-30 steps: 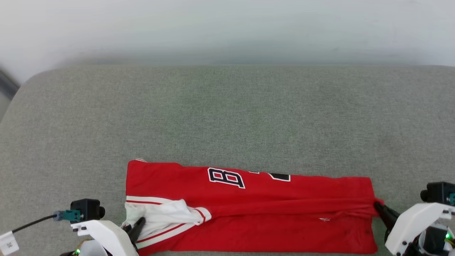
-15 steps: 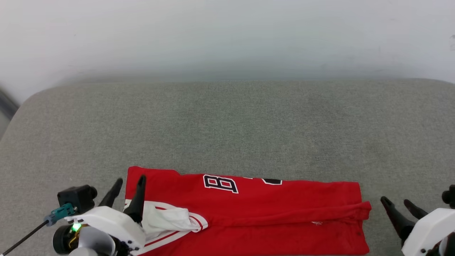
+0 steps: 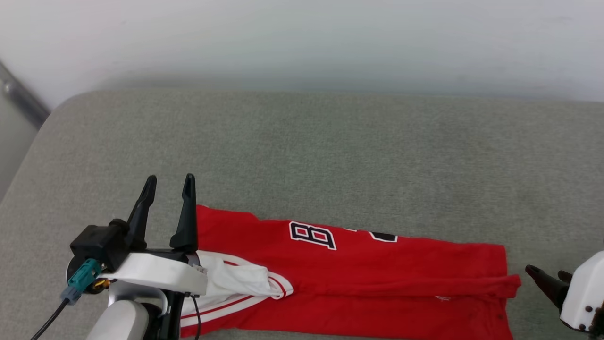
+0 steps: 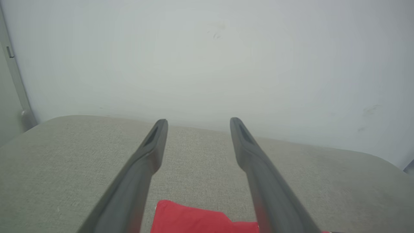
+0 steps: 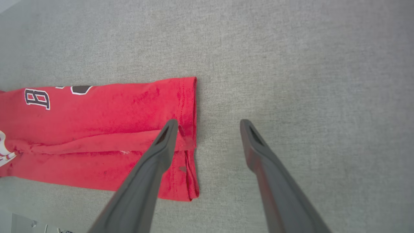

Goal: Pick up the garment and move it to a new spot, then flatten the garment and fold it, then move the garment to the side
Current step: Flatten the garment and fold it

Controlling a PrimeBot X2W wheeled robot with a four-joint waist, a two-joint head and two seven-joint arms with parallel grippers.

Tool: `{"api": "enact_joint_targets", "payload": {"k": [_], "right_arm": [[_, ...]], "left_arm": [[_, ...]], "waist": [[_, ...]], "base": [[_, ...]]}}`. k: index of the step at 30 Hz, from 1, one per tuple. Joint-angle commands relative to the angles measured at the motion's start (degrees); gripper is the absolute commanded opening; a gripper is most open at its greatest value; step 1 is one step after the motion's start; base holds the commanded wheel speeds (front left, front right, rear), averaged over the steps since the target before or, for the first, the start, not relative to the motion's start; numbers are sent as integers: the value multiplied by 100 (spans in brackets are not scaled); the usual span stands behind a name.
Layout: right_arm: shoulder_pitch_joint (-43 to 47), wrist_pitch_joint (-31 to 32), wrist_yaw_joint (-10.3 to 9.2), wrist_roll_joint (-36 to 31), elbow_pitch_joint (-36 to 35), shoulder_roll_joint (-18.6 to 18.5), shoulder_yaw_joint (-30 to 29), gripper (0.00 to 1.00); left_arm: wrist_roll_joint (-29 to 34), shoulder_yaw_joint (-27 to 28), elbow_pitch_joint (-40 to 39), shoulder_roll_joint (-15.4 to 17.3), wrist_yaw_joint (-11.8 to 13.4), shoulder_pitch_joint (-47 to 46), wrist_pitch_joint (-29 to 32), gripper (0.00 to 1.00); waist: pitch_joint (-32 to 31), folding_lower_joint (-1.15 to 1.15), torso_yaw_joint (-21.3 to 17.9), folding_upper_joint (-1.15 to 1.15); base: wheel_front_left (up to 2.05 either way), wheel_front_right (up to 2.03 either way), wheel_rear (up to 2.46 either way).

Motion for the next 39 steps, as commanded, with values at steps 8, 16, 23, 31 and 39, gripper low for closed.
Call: {"api": "enact_joint_targets", "payload": {"k": [8,16,23,31,39], "right_arm": [[-272,321,-2,-62,661,220,158,100],[-129,848,-2,56,1182,534,242,3],[-370,587,-2,164,1002,300,307,0],[-348,305,-2,262,1009,-66,261,0],[-204,275,-2,95,1098,-313,-605,0]], "left_arm": [[319,-133,-329,17,30,-88,-70,100],[418,-191,-433,61,106,-43,-28,100],[418,-249,-365,96,141,26,29,100],[475,-289,-389,196,275,246,129,100],[499,-346,-481,263,386,438,271,100]], "waist": [[428,0,321,0],[458,0,361,0],[266,0,286,0],[-191,0,142,0],[-421,0,-13,0]], "base": [[0,0,0],[0,0,0],[0,0,0],[0,0,0],[0,0,0]]}}
